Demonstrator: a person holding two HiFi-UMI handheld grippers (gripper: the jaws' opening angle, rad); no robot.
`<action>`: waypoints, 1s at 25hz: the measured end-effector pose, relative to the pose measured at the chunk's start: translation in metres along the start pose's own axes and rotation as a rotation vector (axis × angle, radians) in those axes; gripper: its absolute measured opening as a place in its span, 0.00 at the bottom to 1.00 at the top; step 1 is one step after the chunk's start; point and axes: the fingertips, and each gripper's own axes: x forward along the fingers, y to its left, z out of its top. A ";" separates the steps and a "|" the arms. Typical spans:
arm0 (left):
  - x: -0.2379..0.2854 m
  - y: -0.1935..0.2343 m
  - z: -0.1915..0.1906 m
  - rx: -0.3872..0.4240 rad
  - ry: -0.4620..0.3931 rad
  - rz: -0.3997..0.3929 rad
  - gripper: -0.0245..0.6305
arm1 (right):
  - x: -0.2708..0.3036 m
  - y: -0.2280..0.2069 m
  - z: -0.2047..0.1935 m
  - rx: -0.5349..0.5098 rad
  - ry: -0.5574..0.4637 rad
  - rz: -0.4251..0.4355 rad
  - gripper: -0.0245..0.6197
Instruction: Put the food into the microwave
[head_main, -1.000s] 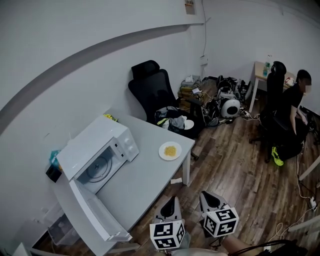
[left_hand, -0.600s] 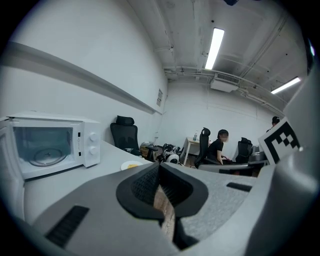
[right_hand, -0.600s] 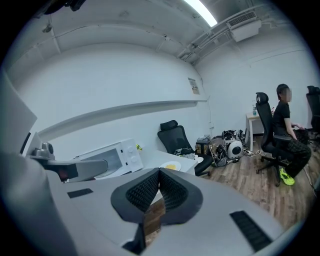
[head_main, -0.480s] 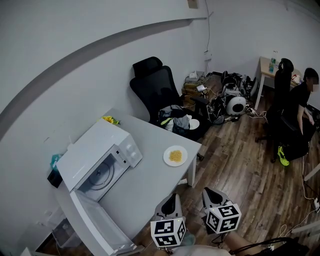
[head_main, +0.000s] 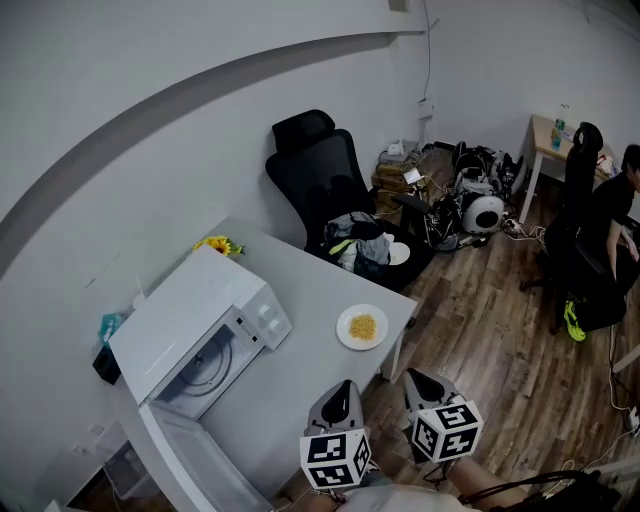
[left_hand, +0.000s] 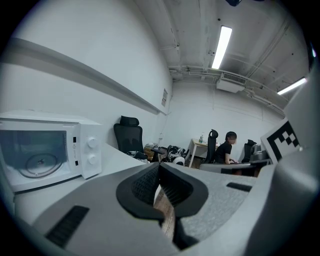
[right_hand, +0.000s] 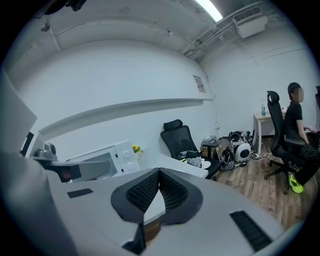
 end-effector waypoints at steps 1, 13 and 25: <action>0.005 0.003 0.002 -0.003 -0.001 0.000 0.04 | 0.005 -0.001 0.002 -0.001 0.001 -0.001 0.06; 0.046 0.036 0.007 -0.046 0.016 0.017 0.04 | 0.060 -0.008 0.015 -0.010 0.034 0.009 0.06; 0.068 0.064 0.006 -0.104 0.043 0.109 0.04 | 0.106 -0.006 0.024 -0.038 0.095 0.076 0.06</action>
